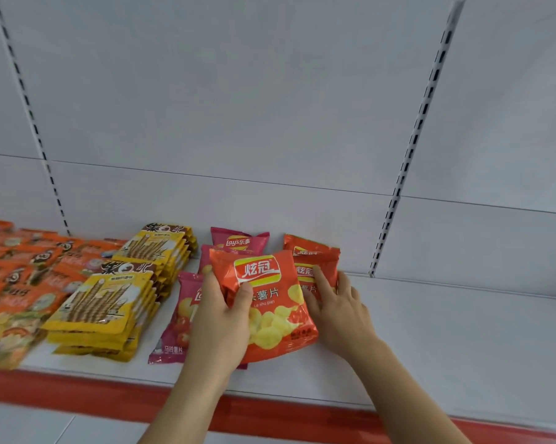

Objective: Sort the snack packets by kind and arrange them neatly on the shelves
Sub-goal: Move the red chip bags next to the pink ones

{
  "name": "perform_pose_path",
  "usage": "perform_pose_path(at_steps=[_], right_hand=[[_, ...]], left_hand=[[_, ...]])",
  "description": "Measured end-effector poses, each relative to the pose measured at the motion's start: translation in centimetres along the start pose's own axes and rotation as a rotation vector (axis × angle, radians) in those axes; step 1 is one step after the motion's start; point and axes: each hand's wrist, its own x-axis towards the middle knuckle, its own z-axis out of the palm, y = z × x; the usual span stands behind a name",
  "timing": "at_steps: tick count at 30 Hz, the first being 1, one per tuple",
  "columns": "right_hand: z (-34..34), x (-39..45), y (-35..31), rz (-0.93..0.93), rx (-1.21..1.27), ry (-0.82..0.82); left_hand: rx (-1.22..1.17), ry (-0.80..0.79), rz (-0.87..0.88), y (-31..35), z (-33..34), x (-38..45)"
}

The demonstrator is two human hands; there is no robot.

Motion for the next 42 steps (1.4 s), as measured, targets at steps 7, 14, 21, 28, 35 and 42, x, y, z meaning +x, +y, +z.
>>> perform_pose_path(at_steps=[7, 14, 21, 28, 35, 42], right_hand=[[-0.1, -0.9, 0.4, -0.047, -0.140, -0.002], [-2.6, -1.9, 0.5, -0.020, 0.239, 0.189], [-4.5, -6.9, -0.4, -0.186, 0.701, 0.123], [-1.4, -6.5, 1.2, -0.187, 0.339, 0.257], [-0.5, -7.4, 0.7, -0.058, -0.129, 0.122], [-1.2, -7.6, 0.4, -0.029, -0.185, 0.003]], left_hand=[[0.032, -0.049, 0.011, 0.3, 0.7, -0.4], [0.053, -0.100, -0.007, 0.8, 1.1, -0.5], [0.102, -0.224, 0.037, 1.3, 2.5, -0.9], [0.779, -0.161, 0.450, 0.0, 4.6, -2.5], [1.054, -0.171, 0.545, -3.6, 5.8, -2.2], [1.083, -0.206, 0.558, -3.8, 5.7, -1.7]])
